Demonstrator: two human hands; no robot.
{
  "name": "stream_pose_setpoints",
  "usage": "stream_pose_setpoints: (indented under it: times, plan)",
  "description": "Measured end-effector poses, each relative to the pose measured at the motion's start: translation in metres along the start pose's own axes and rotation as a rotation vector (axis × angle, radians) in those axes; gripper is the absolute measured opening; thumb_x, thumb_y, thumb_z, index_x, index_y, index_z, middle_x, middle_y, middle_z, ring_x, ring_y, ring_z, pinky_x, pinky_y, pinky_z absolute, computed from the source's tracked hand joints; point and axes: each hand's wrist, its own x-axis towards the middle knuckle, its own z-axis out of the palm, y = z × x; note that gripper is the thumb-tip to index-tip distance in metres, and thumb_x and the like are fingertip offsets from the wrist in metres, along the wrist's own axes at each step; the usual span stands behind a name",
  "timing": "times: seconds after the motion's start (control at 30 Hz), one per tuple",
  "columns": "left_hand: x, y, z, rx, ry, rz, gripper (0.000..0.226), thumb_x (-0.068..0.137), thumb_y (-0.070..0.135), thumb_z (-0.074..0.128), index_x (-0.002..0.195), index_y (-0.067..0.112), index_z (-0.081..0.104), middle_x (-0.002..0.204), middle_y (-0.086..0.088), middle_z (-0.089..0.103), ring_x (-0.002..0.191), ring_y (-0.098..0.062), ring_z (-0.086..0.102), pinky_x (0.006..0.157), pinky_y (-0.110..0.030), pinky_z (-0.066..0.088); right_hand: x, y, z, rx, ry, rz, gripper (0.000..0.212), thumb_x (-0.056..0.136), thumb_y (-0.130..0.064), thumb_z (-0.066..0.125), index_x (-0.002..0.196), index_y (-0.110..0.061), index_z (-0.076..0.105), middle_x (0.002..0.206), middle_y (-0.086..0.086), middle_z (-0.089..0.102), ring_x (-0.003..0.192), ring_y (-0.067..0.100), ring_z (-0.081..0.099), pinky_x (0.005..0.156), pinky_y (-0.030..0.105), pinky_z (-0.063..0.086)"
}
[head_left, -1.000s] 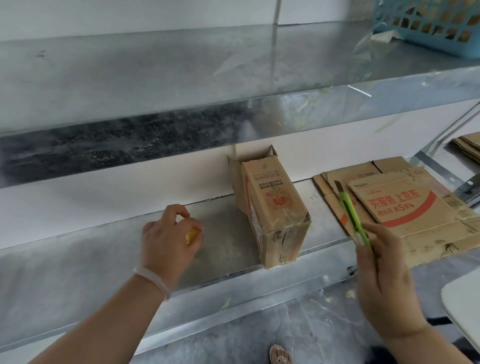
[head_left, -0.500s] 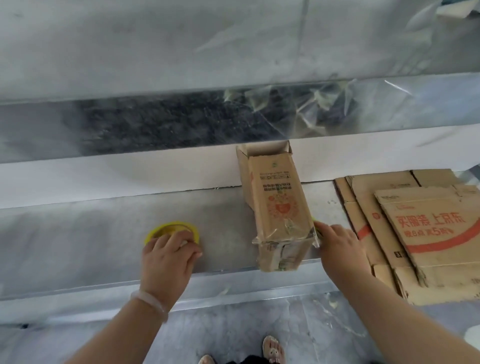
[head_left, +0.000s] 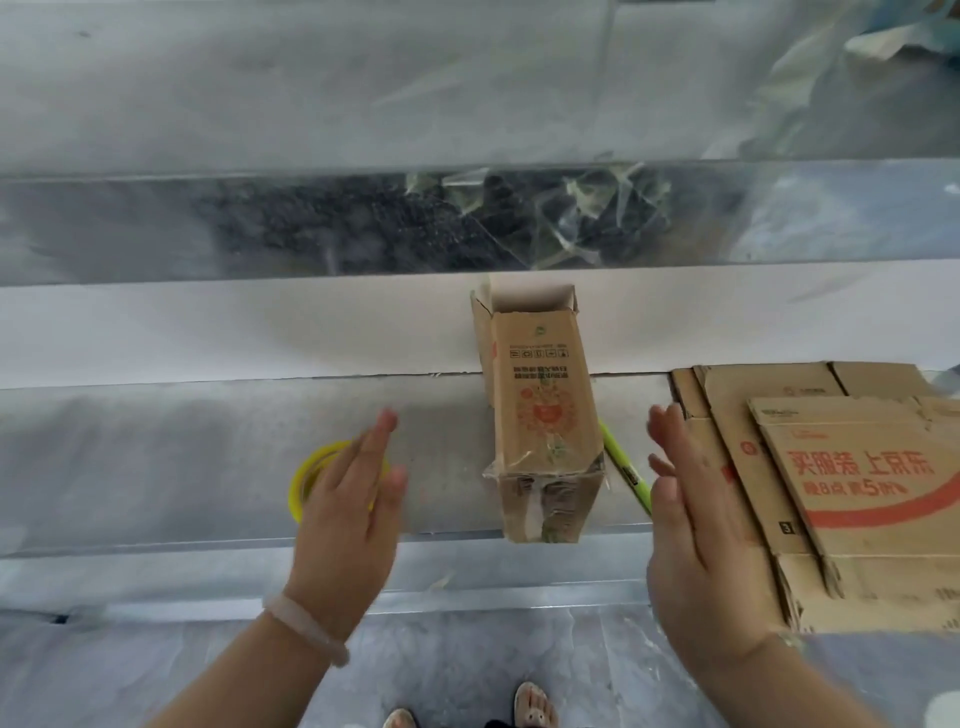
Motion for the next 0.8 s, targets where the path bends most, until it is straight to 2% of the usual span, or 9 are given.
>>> stream_pose_setpoints:
  times: [0.07,0.13,0.23,0.3,0.4,0.53,0.6,0.7,0.8]
  plan:
    - [0.009,0.055,0.008,-0.414,-0.025,-0.077,0.055,0.101,0.045,0.029,0.147,0.016,0.033,0.142,0.017,0.046,0.129,-0.003,0.045,0.105,-0.023,0.035,-0.004,-0.014,0.014,0.125,-0.122,-0.025,0.061,0.099,-0.049,0.031,0.153,-0.023,0.024,0.156,-0.016,0.032,0.145,0.007,0.027,0.116,0.025,0.027]
    - [0.016,0.099,0.021,-0.796,-0.140,-0.220,0.053,0.100,0.039,0.030,0.149,0.020,0.020,0.145,0.020,0.042,0.130,0.006,0.041,0.101,-0.014,0.036,-0.001,-0.022,0.027,0.256,-0.218,0.091,0.065,0.094,-0.053,0.032,0.153,-0.031,0.016,0.157,-0.021,0.026,0.145,-0.003,0.020,0.114,0.015,0.024]
    - [0.022,0.126,0.032,-0.995,-0.185,-0.332,0.057,0.092,0.028,0.036,0.146,0.032,0.019,0.141,0.015,0.048,0.124,0.006,0.047,0.093,-0.009,0.041,0.005,-0.027,0.038,0.389,-0.193,0.213,0.074,0.086,-0.063,0.040,0.152,-0.038,0.017,0.152,-0.027,0.031,0.139,-0.011,0.026,0.106,0.006,0.028]
    - [0.025,0.130,0.033,-1.019,-0.151,-0.381,0.045,0.093,0.023,0.044,0.131,0.044,0.032,0.126,0.018,0.061,0.118,0.002,0.055,0.089,-0.010,0.045,0.010,-0.033,0.039,0.466,-0.162,0.268,0.076,0.085,-0.066,0.054,0.150,-0.039,0.025,0.143,-0.024,0.048,0.132,-0.007,0.042,0.101,0.008,0.038]
    - [0.027,0.131,0.037,-1.008,-0.106,-0.448,0.046,0.099,0.008,0.042,0.122,0.048,0.039,0.120,0.013,0.064,0.110,0.002,0.060,0.082,-0.008,0.047,0.015,-0.041,0.043,0.434,-0.153,0.271,0.059,0.088,-0.038,0.058,0.143,-0.038,0.037,0.121,-0.020,0.066,0.115,-0.001,0.060,0.095,0.019,0.050]
    - [0.024,0.129,0.039,-1.012,-0.102,-0.471,0.049,0.101,0.005,0.037,0.144,0.028,0.036,0.129,0.009,0.062,0.114,0.000,0.059,0.090,-0.012,0.047,0.014,-0.036,0.046,0.423,-0.118,0.252,0.045,0.102,-0.019,0.045,0.146,-0.028,0.042,0.130,-0.014,0.062,0.120,0.001,0.058,0.099,0.020,0.048]
    - [0.022,0.124,0.039,-1.018,-0.117,-0.477,0.048,0.101,0.011,0.037,0.146,0.027,0.034,0.131,0.012,0.060,0.118,0.001,0.056,0.098,-0.015,0.044,0.011,-0.031,0.044,0.450,-0.112,0.266,0.043,0.104,-0.021,0.038,0.145,-0.027,0.043,0.136,-0.012,0.058,0.125,0.002,0.054,0.102,0.020,0.046]
    - [0.019,0.111,0.039,-1.023,-0.185,-0.422,0.049,0.101,0.031,0.035,0.149,0.032,0.023,0.141,0.015,0.050,0.129,0.000,0.045,0.112,-0.026,0.034,0.009,-0.020,0.038,0.453,-0.116,0.255,0.042,0.104,-0.024,0.030,0.144,-0.026,0.045,0.131,-0.018,0.061,0.123,-0.003,0.053,0.095,0.010,0.044]
    - [0.015,0.098,0.041,-0.960,-0.239,-0.314,0.054,0.101,0.034,0.026,0.150,0.027,0.003,0.149,0.026,0.032,0.138,0.004,0.029,0.114,-0.019,0.027,0.009,-0.009,0.036,0.409,-0.168,0.206,0.046,0.102,-0.034,0.026,0.146,-0.028,0.037,0.138,-0.027,0.052,0.132,-0.006,0.042,0.103,0.009,0.036]
